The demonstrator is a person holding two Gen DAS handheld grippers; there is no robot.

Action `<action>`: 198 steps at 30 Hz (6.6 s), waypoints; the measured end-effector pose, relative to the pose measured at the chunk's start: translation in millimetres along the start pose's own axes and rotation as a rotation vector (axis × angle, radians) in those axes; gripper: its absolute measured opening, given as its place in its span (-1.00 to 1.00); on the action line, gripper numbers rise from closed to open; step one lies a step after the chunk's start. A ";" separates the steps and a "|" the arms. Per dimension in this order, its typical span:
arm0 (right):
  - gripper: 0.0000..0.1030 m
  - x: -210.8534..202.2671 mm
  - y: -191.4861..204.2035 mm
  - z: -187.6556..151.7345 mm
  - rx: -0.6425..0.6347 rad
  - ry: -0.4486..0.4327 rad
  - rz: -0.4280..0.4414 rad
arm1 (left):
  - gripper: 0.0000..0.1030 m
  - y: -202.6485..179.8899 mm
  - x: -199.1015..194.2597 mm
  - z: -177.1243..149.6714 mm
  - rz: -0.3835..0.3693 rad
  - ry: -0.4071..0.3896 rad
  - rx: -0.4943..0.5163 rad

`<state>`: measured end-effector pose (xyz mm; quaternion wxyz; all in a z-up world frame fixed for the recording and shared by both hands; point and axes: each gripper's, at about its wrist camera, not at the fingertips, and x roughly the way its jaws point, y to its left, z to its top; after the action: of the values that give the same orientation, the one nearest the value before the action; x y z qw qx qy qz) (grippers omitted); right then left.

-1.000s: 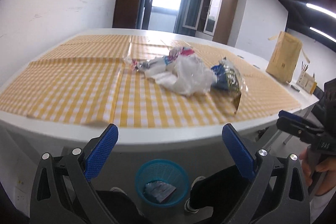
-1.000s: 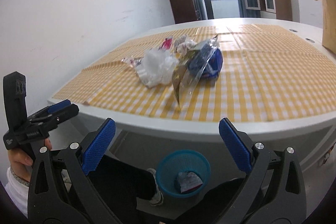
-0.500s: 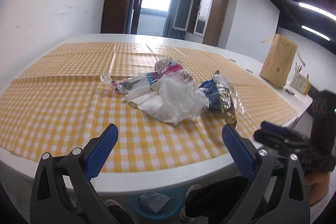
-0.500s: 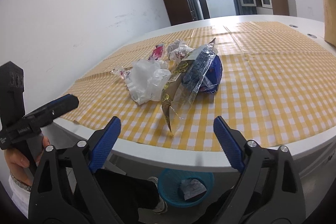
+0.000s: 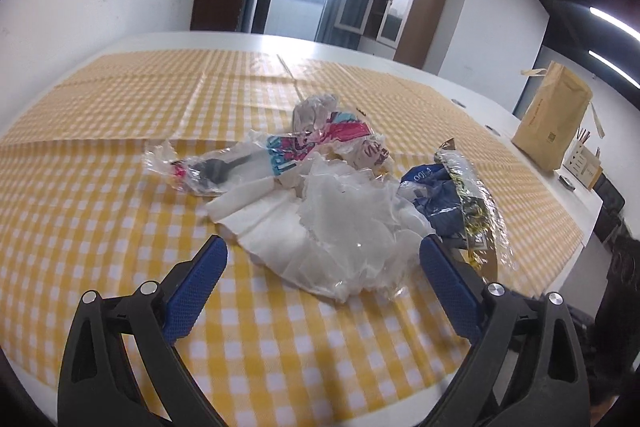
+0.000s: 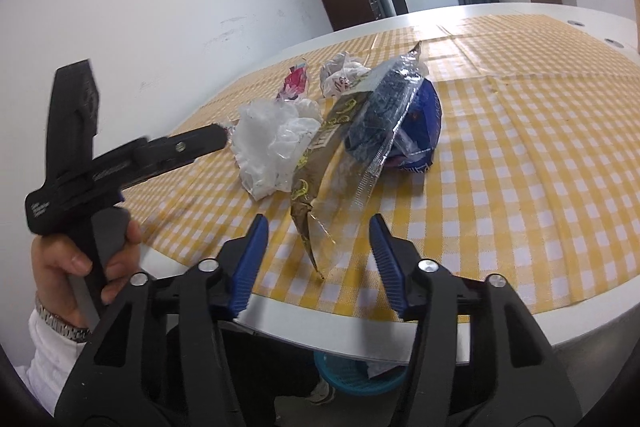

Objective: Collect trash
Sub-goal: 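Grasp the clear plastic strip with the right tool while the left tool grasps white plastic gloves, then carry both held items down toward the blue basket, then open both tools over the basket to release the items, then lift both open tools away from the basket up to the table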

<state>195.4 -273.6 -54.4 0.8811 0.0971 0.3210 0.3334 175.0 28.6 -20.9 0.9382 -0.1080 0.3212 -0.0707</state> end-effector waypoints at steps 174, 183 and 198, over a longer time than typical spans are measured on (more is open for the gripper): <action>-0.34 315.5 -70.5 -279.3 0.189 0.831 -0.156 | 0.16 170.6 254.4 -274.3 0.246 0.725 -0.491; -0.28 306.2 -70.9 -275.3 0.173 0.821 -0.186 | 0.16 163.8 251.9 -270.8 0.235 0.727 -0.451; -0.16 252.2 -55.1 -246.2 0.145 0.704 -0.195 | 0.21 139.7 200.7 -257.6 0.181 0.649 -0.374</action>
<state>213.4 -162.1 -392.8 0.7352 0.0078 0.6350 0.2371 181.9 82.6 -371.9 0.7543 -0.2203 0.6170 0.0414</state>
